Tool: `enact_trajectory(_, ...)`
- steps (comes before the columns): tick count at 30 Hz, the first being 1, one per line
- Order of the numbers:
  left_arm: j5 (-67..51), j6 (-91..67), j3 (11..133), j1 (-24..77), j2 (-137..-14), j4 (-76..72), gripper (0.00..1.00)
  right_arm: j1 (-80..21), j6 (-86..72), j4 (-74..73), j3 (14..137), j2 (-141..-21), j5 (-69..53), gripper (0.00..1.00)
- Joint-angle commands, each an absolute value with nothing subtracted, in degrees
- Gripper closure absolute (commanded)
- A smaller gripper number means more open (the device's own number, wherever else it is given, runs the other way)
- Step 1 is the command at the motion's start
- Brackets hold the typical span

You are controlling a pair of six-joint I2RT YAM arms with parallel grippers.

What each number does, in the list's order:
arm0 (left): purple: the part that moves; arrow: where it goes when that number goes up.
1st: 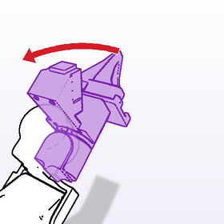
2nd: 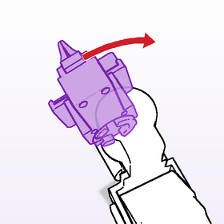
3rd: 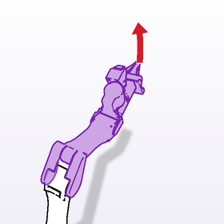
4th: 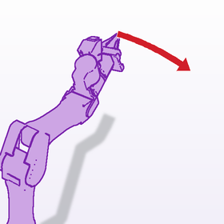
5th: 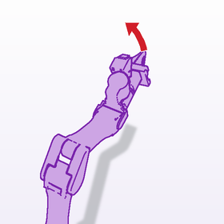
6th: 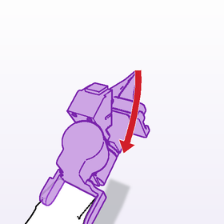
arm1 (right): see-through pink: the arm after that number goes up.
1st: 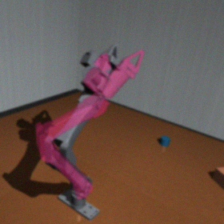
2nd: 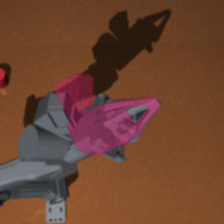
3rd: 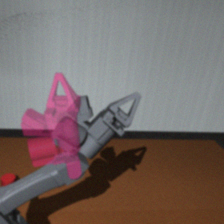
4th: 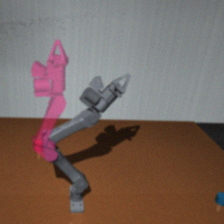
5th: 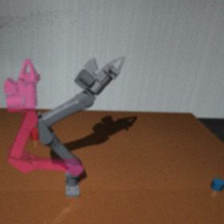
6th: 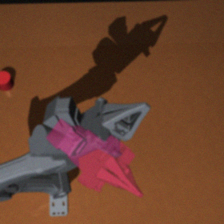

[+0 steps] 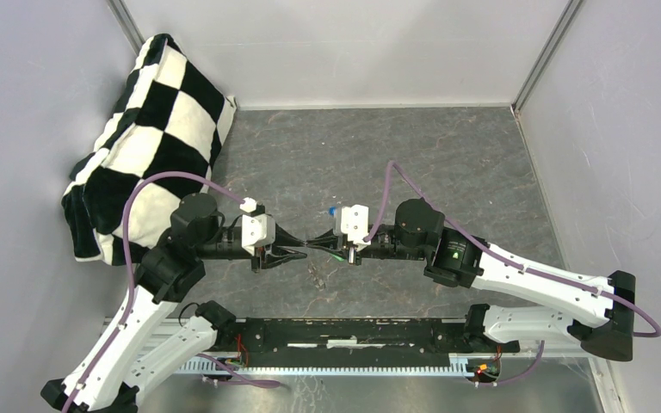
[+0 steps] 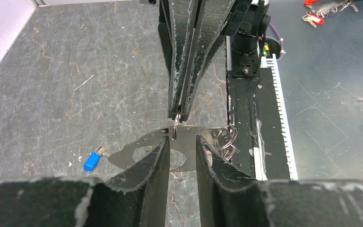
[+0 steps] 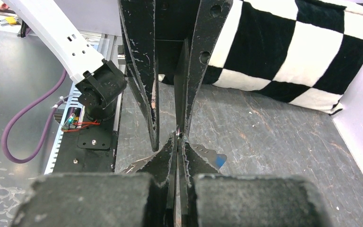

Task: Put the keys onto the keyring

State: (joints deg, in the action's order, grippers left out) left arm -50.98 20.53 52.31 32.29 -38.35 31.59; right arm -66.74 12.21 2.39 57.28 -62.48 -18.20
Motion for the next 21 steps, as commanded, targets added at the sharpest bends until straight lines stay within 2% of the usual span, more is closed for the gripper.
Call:
enact_trajectory(1,-49.7,21.1,53.5,32.5,-38.6,31.8,0.67,-66.9,12.1,4.4,57.9,-61.4,-18.4,0.99)
enact_trajectory(13,-55.5,20.2,54.6,32.5,-40.1,31.3,0.72,-66.9,12.0,4.5,58.7,-63.1,-20.1,0.99)
enact_trajectory(17,-56.1,20.4,54.6,32.5,-40.3,31.3,0.8,-66.8,11.9,4.7,58.9,-63.3,-20.0,0.99)
enact_trajectory(21,-55.9,20.7,54.0,32.5,-39.5,31.3,0.94,-66.9,11.8,5.1,58.5,-62.9,-19.5,0.99)
